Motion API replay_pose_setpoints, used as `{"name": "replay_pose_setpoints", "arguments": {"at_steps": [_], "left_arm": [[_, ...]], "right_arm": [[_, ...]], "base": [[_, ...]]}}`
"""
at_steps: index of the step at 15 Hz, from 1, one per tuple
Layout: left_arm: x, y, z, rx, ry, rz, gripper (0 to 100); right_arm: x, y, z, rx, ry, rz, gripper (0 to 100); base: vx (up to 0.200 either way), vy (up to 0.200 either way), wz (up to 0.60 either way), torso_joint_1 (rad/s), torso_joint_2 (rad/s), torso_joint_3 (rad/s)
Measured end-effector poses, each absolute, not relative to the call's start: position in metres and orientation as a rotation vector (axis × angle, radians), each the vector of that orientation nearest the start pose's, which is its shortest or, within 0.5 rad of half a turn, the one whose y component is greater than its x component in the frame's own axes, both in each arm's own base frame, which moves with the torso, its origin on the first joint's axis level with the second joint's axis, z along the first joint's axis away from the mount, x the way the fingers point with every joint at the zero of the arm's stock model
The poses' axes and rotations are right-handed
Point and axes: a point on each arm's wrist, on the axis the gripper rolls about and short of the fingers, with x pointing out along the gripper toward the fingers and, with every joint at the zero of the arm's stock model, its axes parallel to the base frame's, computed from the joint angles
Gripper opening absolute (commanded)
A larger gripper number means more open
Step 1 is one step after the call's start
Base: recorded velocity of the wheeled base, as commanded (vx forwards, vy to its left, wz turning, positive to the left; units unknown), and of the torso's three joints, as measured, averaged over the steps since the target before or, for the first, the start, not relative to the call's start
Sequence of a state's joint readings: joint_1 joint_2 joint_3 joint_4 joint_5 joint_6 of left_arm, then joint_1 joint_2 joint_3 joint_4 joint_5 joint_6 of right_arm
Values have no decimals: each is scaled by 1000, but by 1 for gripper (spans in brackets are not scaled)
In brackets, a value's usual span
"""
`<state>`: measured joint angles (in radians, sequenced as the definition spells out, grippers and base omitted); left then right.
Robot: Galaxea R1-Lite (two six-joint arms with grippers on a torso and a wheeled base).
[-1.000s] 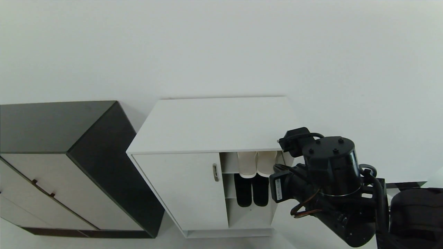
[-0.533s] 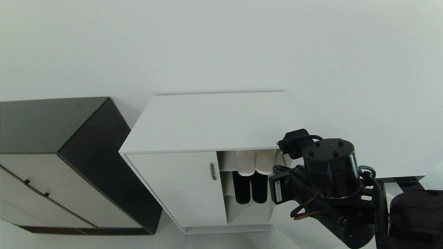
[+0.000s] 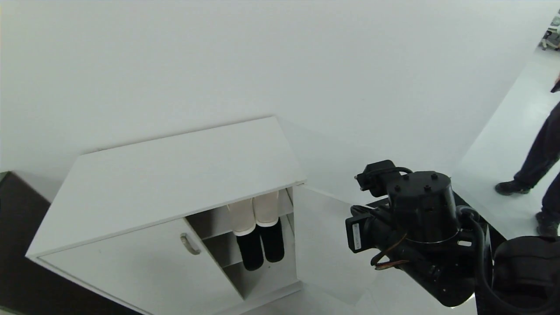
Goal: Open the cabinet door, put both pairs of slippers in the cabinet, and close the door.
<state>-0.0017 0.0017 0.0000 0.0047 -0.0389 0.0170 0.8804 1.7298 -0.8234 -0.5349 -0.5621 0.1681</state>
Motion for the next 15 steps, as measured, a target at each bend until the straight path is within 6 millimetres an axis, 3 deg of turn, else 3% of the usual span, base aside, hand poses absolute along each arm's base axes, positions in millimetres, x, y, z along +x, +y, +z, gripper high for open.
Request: {"name": "replay_pose_setpoints", "arguments": {"at_steps": [10, 15], "left_arm": [[-23, -1, 75, 18, 6, -40, 0], [-23, -1, 75, 23, 5, -41, 0]], "right_arm": [[284, 200, 152, -13, 217, 137, 0], [301, 193, 146, -10, 222, 117, 0]], "base": [[0, 0, 0, 0, 0, 0], [-40, 0, 0, 0, 0, 1]]}}
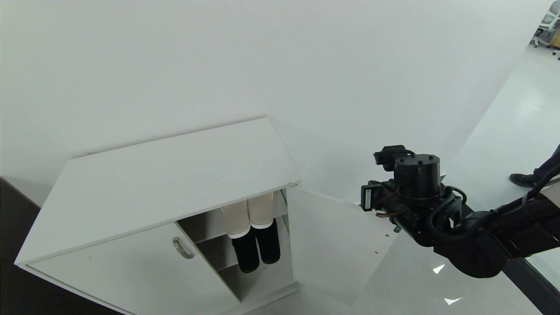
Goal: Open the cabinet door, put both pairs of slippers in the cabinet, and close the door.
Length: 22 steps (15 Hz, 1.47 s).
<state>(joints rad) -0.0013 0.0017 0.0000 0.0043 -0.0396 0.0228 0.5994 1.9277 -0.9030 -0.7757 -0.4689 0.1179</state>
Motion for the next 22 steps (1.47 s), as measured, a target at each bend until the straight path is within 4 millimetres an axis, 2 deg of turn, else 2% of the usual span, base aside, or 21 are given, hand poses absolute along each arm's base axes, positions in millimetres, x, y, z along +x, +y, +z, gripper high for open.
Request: {"name": "replay_pose_setpoints", "arguments": {"at_steps": [6, 9, 17, 22], "left_arm": [[-23, -1, 75, 20, 6, -41, 0], [-23, -1, 75, 24, 5, -40, 0], [-23, -1, 75, 19, 6, -40, 0], [-23, -1, 75, 17, 6, -40, 0]], "right_arm": [[307, 188, 148, -4, 218, 103, 0], [308, 187, 148, 0, 216, 109, 0], [319, 175, 149, 13, 213, 102, 0], [329, 170, 141, 7, 232, 81, 0]], "base": [[0, 0, 0, 0, 0, 0], [-200, 0, 0, 12, 9, -2], [0, 0, 0, 0, 0, 0], [0, 0, 0, 0, 0, 0]]}}
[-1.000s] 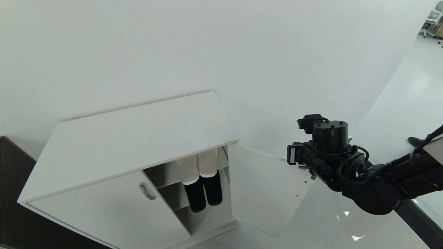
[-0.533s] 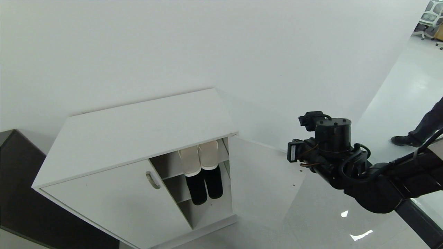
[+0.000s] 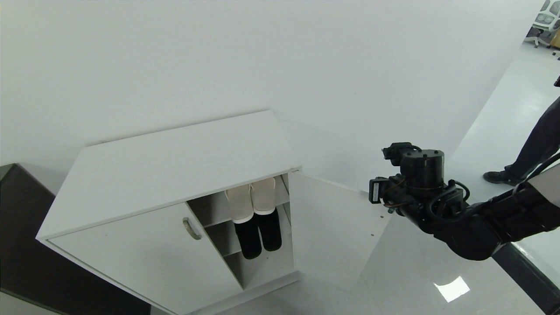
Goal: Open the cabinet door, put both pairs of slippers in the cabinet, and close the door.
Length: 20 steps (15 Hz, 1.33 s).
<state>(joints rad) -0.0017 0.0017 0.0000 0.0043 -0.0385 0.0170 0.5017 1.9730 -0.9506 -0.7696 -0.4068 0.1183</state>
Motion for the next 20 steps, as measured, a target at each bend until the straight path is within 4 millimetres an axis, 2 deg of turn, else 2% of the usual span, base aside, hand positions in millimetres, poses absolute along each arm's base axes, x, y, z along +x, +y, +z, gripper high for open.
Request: {"name": "replay_pose_setpoints", "arguments": {"at_steps": [5, 8, 13, 16, 20], "left_arm": [[-23, -1, 75, 16, 5, -40, 0], [-23, -1, 75, 16, 6, -39, 0], [-23, -1, 75, 17, 6, -40, 0], [-23, -1, 75, 15, 6, -40, 0], [-23, -1, 75, 11, 5, -40, 0]], "right_arm": [[325, 176, 134, -16, 273, 97, 0], [316, 185, 131, -28, 286, 127, 0], [281, 212, 131, -53, 301, 240, 0], [254, 228, 138, -53, 290, 328, 0], [240, 230, 147, -44, 271, 366, 0]], "base": [[0, 0, 0, 0, 0, 0], [0, 0, 0, 0, 0, 0], [0, 0, 0, 0, 0, 0], [0, 0, 0, 0, 0, 0], [0, 0, 0, 0, 0, 0]]}}
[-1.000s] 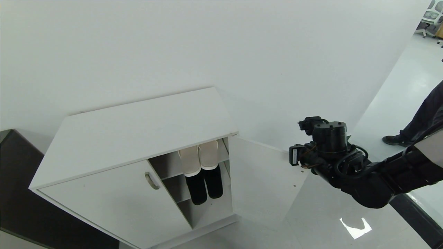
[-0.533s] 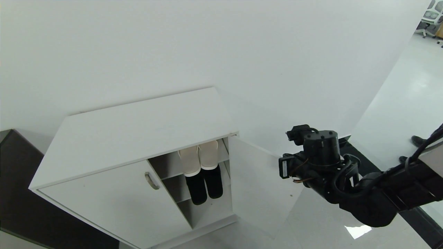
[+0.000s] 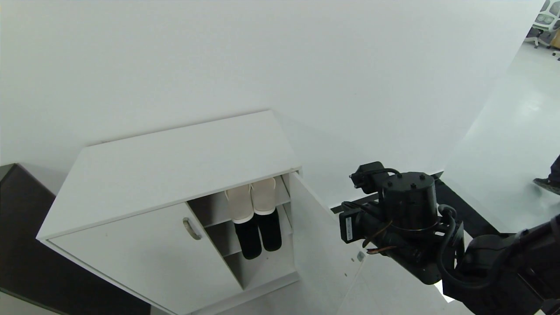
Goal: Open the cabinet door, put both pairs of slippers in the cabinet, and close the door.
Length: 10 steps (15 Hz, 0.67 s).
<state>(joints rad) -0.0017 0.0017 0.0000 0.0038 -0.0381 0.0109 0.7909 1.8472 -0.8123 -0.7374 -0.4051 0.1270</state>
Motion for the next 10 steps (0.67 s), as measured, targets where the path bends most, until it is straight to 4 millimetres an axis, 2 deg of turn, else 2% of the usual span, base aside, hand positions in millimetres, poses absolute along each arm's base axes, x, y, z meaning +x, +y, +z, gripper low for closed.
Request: {"name": "replay_pose_setpoints", "arguments": {"at_steps": [5, 10], "left_arm": [[-23, -1, 75, 11, 5, -39, 0], [-23, -1, 75, 9, 6, -39, 0]], "right_arm": [[243, 227, 148, -41, 270, 363, 0], [244, 226, 147, -41, 272, 356, 0]], "base": [[0, 0, 0, 0, 0, 0], [-200, 0, 0, 6, 3, 2]]}}
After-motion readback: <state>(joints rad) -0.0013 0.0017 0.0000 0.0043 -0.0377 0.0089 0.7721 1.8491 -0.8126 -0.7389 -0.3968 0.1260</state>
